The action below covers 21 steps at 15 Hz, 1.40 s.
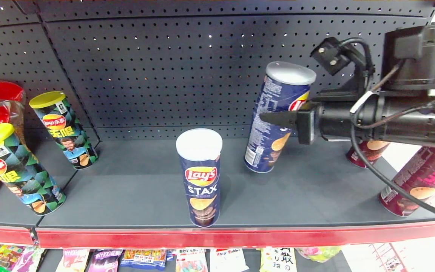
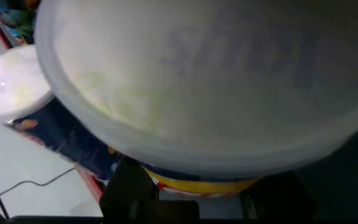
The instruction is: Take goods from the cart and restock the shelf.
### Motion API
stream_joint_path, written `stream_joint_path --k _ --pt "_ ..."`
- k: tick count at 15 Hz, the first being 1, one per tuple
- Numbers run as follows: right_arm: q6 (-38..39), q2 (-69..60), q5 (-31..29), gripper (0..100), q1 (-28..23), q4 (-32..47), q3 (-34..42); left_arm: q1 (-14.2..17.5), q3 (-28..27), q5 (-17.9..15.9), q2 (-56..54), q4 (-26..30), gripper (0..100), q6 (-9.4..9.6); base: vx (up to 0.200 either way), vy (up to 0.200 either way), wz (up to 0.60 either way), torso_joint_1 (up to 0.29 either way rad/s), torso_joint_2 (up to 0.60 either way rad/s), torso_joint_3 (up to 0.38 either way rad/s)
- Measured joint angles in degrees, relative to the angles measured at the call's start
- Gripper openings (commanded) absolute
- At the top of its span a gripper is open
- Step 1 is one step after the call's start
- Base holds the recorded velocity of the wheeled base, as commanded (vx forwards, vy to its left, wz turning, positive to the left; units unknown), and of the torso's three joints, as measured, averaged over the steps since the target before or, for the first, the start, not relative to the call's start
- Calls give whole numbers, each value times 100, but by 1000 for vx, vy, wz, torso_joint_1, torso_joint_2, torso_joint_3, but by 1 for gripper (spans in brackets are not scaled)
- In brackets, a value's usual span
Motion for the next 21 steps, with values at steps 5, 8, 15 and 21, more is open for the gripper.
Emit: stream_joint_path --k 5,8,15,21 --pt "-301 1109 101 0 67 -5 -816 -2 6 2 -37 -2 100 0 0 0 0 0 0 0" --pt "-321 1534 107 0 72 -7 -1157 -2 41 2 -37 -2 100 0 0 0 0 0 0 0" --pt "-397 2118 90 0 262 -10 -1674 -5 72 2 -52 -2 100 0 0 0 0 0 0 0" --pt "-389 2495 44 0 304 -10 -2083 -2 66 2 -78 0 100 -1 0 0 0 0 0 0"
